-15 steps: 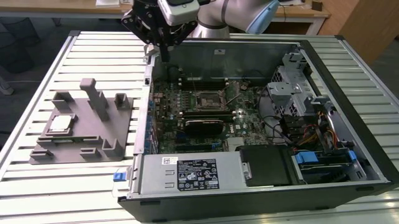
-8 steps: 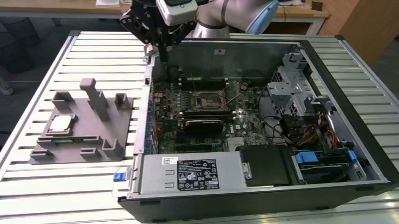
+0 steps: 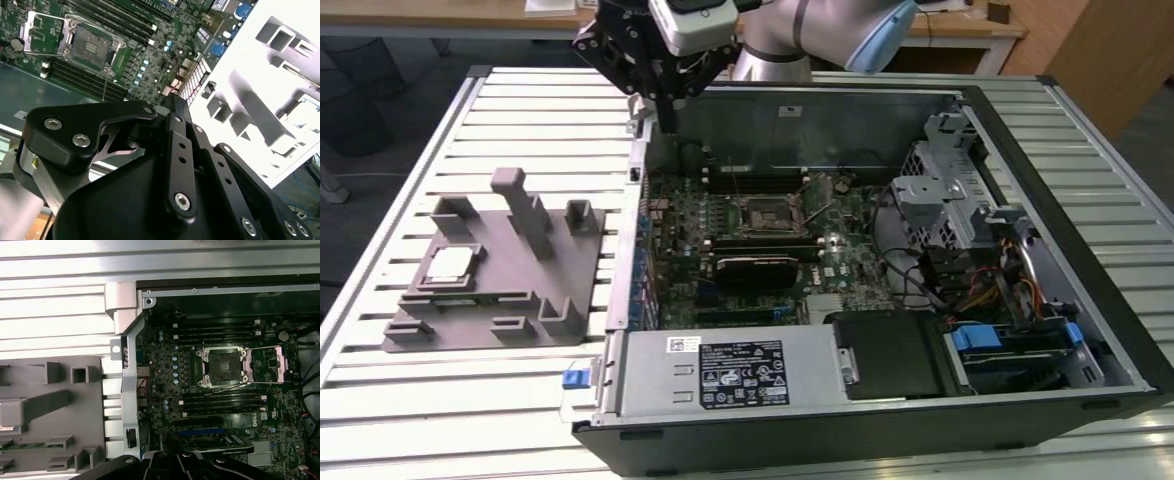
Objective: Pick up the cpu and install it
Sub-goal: 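Reach for the cpu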
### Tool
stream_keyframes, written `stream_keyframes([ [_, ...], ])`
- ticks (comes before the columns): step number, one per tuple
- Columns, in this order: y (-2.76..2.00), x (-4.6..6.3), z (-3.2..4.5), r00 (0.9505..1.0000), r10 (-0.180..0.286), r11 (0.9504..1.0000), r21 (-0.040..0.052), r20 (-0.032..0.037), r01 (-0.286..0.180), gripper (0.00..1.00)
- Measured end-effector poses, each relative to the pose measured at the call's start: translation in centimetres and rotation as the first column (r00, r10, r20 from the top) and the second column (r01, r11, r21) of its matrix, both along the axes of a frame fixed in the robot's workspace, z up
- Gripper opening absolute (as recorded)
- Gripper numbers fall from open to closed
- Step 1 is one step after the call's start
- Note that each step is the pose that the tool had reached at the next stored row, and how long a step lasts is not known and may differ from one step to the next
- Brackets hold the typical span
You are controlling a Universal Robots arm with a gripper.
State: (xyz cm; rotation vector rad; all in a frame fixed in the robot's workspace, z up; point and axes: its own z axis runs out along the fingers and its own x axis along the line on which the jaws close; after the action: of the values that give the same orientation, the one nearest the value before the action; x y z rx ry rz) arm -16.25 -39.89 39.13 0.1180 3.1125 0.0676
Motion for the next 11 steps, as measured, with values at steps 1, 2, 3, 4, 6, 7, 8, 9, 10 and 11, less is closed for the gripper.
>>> stream_keyframes([
  [1,0.00,-0.04,-0.01,1.0000,0.000,1.0000,0.0001,0.0000,0.000,0.11],
  [2,0.00,-0.08,-0.01,1.0000,0.000,1.0000,0.0001,0.0000,0.000,0.11],
  [3,0.00,-0.12,-0.01,1.0000,0.000,1.0000,0.0000,0.0000,0.000,0.11],
  [4,0.00,-0.16,-0.02,1.0000,0.000,1.0000,0.0001,0.0000,0.000,0.11],
  [6,0.00,-0.24,-0.02,1.0000,0.000,1.0000,0.0001,0.0000,0.000,0.11],
  [7,0.00,-0.28,-0.03,1.0000,0.000,1.0000,0.0001,0.0000,0.000,0.11],
  [8,0.00,-0.31,-0.03,1.0000,0.000,1.0000,0.0000,0.0000,0.000,0.11],
  [9,0.00,-0.35,-0.03,1.0000,0.000,1.0000,0.0001,0.0000,0.000,0.11],
  [10,0.00,-0.38,-0.03,1.0000,0.000,1.0000,0.0000,0.0000,0.000,0.11],
  [11,0.00,-0.42,-0.03,1.0000,0.000,1.0000,0.0000,0.0000,0.000,0.11],
])
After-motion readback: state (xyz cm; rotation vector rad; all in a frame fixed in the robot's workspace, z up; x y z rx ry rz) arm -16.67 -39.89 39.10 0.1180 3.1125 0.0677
